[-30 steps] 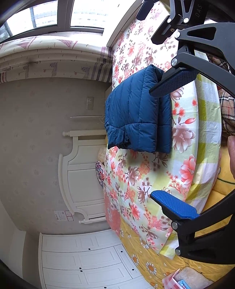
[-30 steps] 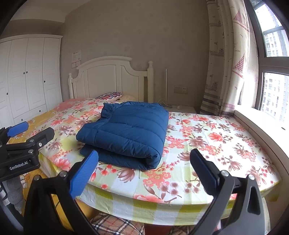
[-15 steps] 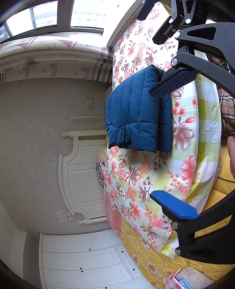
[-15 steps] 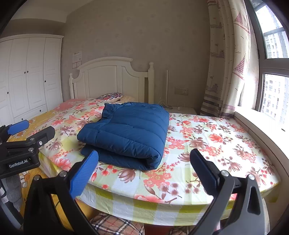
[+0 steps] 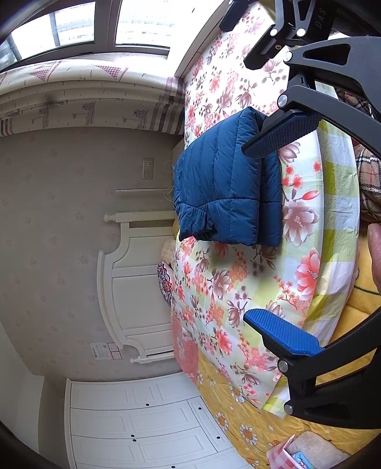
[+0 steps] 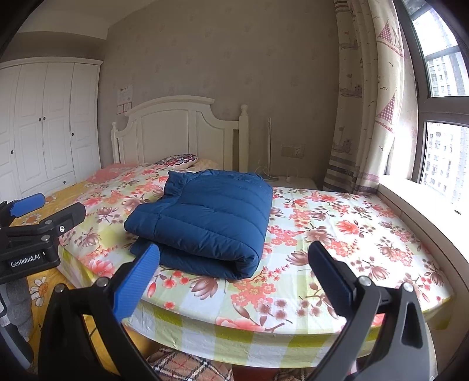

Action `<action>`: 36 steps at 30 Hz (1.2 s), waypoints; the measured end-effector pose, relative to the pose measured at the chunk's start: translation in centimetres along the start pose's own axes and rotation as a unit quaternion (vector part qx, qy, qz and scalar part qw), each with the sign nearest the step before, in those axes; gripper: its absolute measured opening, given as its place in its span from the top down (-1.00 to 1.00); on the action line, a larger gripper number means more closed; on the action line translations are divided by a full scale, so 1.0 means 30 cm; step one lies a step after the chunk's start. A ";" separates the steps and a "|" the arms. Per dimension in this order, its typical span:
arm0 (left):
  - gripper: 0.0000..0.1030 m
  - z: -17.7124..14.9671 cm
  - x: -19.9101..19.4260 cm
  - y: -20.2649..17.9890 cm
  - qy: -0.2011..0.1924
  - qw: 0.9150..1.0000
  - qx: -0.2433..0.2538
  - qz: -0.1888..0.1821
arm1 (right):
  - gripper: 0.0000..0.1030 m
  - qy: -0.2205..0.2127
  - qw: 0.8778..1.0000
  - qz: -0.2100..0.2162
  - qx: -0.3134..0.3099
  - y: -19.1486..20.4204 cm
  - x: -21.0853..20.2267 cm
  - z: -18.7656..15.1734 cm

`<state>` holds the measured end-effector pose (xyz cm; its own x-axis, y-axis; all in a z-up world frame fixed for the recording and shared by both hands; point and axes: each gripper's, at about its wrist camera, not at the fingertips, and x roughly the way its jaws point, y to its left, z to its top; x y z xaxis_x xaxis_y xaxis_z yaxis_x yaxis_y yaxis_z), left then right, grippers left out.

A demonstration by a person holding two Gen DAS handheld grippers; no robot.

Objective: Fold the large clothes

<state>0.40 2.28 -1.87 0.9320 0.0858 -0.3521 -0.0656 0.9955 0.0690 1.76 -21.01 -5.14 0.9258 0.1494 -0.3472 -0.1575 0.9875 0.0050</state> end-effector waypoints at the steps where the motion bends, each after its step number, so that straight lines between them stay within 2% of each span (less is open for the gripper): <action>1: -0.91 0.003 -0.001 0.000 -0.001 1.000 0.001 0.000 | -0.95 -0.004 1.000 -0.001 -0.001 0.000 -0.005 0.006; 18: -0.91 0.070 -0.018 -0.011 -0.015 1.000 0.014 0.000 | -0.95 -0.039 0.999 -0.003 0.011 -0.046 -0.085 0.123; 27: -0.91 0.094 -0.031 -0.045 -0.022 0.999 0.026 -0.010 | -0.95 -0.048 0.999 0.000 0.007 -0.037 -0.111 0.143; 36: -0.91 0.105 0.000 -0.074 -0.020 0.999 0.036 -0.008 | -0.95 -0.038 0.999 0.002 0.006 -0.038 -0.092 0.133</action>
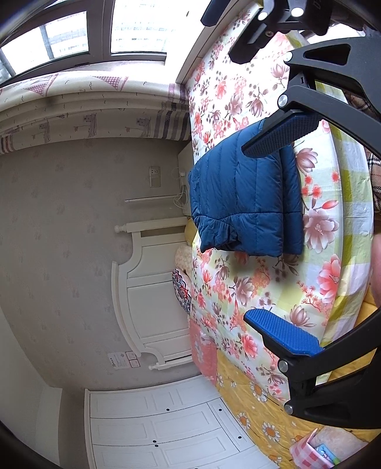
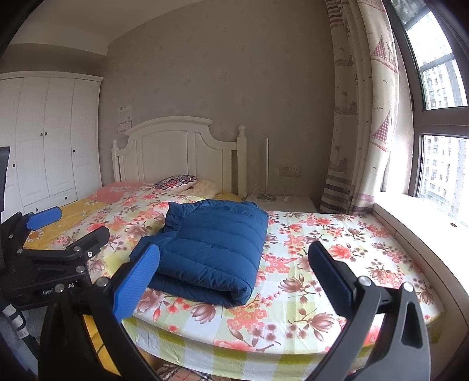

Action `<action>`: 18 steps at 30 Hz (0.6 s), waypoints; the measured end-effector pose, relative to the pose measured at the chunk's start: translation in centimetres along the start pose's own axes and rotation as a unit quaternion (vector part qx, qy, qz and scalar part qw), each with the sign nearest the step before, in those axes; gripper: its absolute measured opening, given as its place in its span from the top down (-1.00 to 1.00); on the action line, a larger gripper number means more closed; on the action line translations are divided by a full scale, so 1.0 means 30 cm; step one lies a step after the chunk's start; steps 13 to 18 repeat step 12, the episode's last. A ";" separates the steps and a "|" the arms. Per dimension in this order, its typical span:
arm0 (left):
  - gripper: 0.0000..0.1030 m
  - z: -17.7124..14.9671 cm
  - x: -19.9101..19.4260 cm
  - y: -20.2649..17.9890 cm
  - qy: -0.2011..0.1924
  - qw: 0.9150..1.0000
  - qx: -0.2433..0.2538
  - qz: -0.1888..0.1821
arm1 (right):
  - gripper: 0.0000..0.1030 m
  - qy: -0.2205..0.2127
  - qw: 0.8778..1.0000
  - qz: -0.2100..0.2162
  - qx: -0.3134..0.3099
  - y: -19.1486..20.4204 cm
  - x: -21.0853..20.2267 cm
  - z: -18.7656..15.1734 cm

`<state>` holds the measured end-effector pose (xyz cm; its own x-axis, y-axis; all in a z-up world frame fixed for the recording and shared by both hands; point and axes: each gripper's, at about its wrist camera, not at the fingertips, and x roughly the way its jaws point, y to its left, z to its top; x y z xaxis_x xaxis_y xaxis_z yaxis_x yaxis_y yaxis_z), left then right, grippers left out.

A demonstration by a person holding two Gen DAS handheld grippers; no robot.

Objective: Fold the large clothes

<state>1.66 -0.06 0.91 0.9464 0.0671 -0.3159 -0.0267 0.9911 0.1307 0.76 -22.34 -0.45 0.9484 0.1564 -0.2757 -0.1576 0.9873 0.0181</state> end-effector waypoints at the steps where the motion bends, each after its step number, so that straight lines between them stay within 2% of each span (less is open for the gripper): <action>1: -0.91 0.000 0.009 -0.002 -0.006 1.000 -0.004 0.000 | -0.95 0.003 1.000 0.000 -0.001 0.000 0.007 -0.004; 3: -0.91 0.007 0.044 0.000 -0.008 1.000 -0.019 0.007 | -0.95 0.009 1.000 0.000 -0.004 -0.005 0.025 -0.012; 6: -0.91 0.037 0.173 0.002 0.013 0.999 -0.033 -0.021 | -0.95 0.024 1.000 -0.002 -0.005 -0.017 0.096 -0.028; 9: -0.91 0.061 0.388 0.016 0.092 0.993 -0.042 -0.062 | -0.95 0.053 0.999 -0.002 0.002 -0.050 0.226 -0.053; 12: -0.91 0.088 0.647 0.114 0.160 0.985 -0.048 -0.041 | -0.95 0.102 0.995 0.007 0.014 -0.145 0.407 -0.076; 18: -0.91 0.088 0.647 0.114 0.160 0.985 -0.048 -0.041 | -0.95 0.102 0.995 0.007 0.014 -0.145 0.407 -0.076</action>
